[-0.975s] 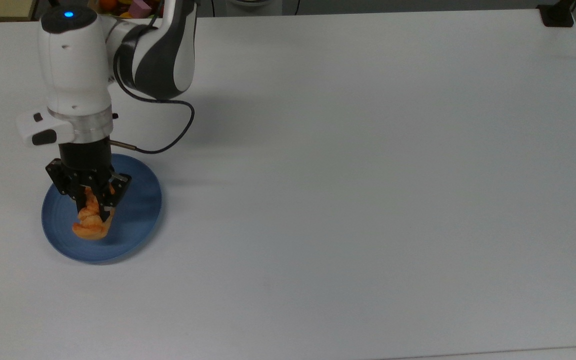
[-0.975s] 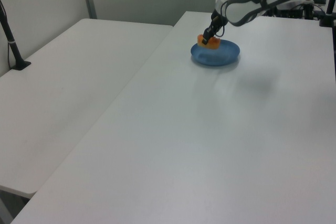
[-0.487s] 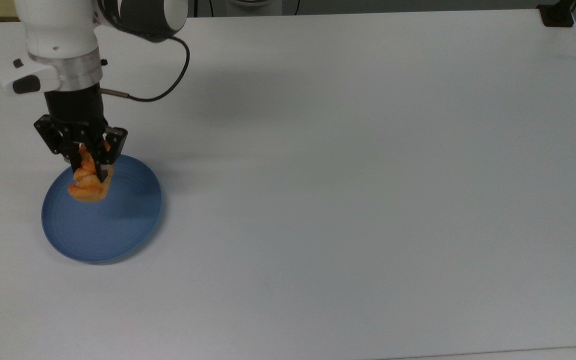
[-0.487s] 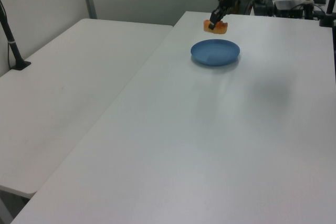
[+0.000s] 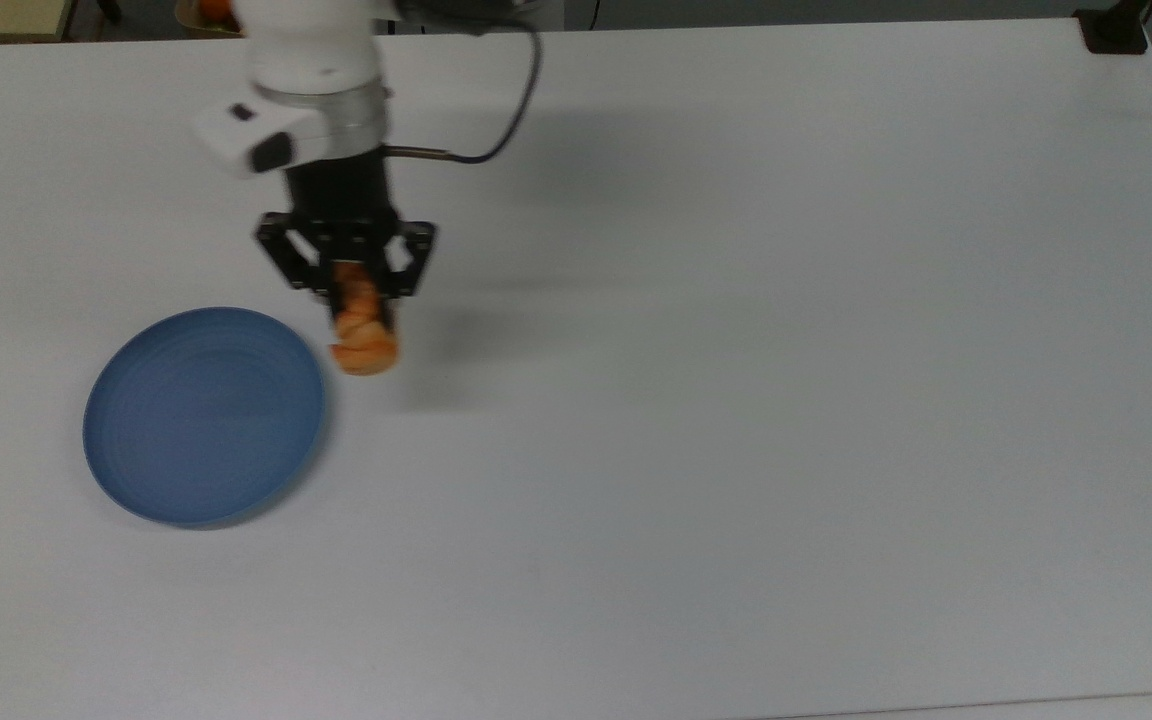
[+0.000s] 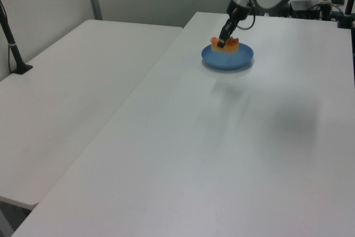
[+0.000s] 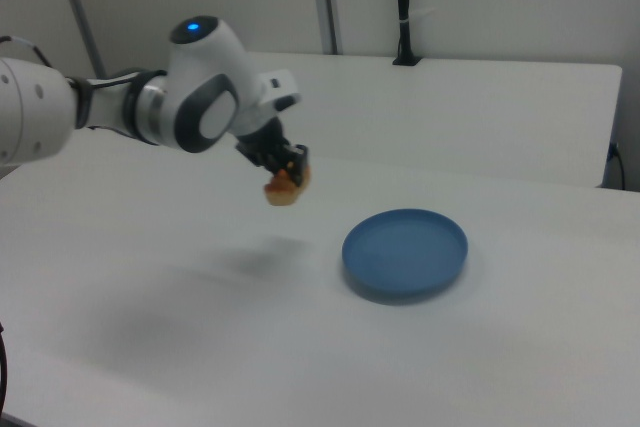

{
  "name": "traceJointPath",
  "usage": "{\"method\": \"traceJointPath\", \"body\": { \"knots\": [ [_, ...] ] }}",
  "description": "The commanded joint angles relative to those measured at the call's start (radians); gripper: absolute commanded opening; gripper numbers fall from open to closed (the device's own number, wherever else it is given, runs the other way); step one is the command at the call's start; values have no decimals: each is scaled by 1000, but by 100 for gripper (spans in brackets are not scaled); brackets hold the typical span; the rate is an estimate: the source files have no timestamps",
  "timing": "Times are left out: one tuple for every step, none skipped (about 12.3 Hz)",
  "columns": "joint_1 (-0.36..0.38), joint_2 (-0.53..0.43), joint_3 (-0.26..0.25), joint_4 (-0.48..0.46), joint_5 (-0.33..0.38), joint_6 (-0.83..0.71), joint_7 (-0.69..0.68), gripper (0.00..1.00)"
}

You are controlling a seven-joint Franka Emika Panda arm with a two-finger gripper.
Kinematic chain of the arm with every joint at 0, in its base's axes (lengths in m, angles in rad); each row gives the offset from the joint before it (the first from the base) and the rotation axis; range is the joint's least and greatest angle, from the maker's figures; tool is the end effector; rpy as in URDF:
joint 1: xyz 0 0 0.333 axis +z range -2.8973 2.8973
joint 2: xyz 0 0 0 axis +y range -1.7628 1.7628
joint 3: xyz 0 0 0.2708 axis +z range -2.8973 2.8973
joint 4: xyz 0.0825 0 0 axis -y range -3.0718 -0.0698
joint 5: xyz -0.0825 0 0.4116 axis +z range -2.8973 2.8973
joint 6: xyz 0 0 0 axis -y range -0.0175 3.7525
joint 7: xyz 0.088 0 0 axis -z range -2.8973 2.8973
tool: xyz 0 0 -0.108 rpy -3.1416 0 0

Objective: Put the bread on the table
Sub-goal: 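Lift the bread roll off the plate and carry it across the table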

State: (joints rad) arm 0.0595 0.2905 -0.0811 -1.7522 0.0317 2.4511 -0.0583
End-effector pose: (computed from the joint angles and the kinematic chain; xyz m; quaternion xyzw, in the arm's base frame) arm 0.6842 -0.0111 0.3916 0.9790 0.0121 0.2032 0.0068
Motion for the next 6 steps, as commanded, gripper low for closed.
{"method": "traceJointPath", "body": {
  "knots": [
    [2, -60, 177, -72, -171, 2, 289, 40],
    [5, -60, 237, -78, -221, 2, 378, 40],
    [11, -60, 269, -93, -251, 2, 429, 40],
    [16, -60, 318, -108, -286, 2, 493, 40],
    [17, -56, 357, -112, -308, 2, 540, 40],
    [32, -57, 403, -130, -343, 2, 616, 40]
  ]
}}
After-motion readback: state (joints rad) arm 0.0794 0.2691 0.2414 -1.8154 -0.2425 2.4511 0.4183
